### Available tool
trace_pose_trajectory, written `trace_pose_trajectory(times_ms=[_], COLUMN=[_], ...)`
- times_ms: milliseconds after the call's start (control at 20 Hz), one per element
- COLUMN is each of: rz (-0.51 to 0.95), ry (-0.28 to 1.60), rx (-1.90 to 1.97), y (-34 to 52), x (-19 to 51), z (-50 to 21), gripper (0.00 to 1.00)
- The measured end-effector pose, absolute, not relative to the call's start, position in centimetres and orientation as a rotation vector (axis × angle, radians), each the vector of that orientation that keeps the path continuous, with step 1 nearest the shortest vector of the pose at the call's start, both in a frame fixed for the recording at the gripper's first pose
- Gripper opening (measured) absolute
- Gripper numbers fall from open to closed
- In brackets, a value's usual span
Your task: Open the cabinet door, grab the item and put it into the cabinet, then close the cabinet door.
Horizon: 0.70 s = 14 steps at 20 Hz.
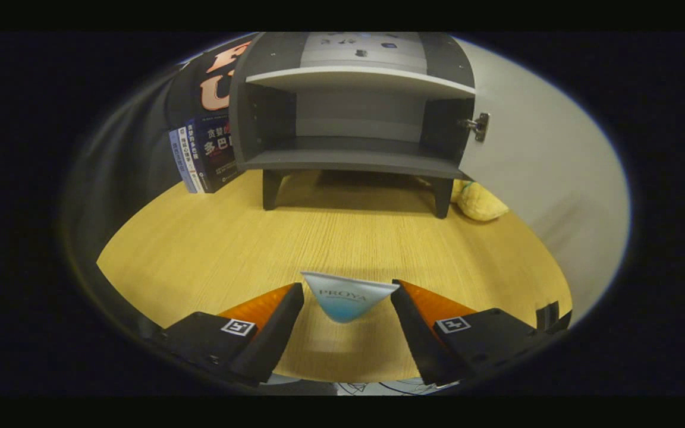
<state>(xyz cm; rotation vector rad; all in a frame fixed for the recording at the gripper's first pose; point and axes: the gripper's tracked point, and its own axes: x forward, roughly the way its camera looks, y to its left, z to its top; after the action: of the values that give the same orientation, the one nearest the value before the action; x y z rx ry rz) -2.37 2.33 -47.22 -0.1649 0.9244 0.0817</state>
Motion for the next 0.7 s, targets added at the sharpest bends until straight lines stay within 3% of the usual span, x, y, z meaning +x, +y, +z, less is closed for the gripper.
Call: trace_pose_trajectory(times_ms=[50, 150, 350, 700], rz=[0.071, 0.061, 0.065, 0.158], ry=[0.937, 0.940, 0.861, 0.453], rx=[-0.154, -0.133, -0.125, -0.128], y=[2.0, 2.0, 2.4, 6.6], x=[-2.8, -3.0, -1.0, 13.1], z=[-47.6, -47.5, -42.4, -20.1], gripper=[0.88, 0.56, 0.52, 0.51])
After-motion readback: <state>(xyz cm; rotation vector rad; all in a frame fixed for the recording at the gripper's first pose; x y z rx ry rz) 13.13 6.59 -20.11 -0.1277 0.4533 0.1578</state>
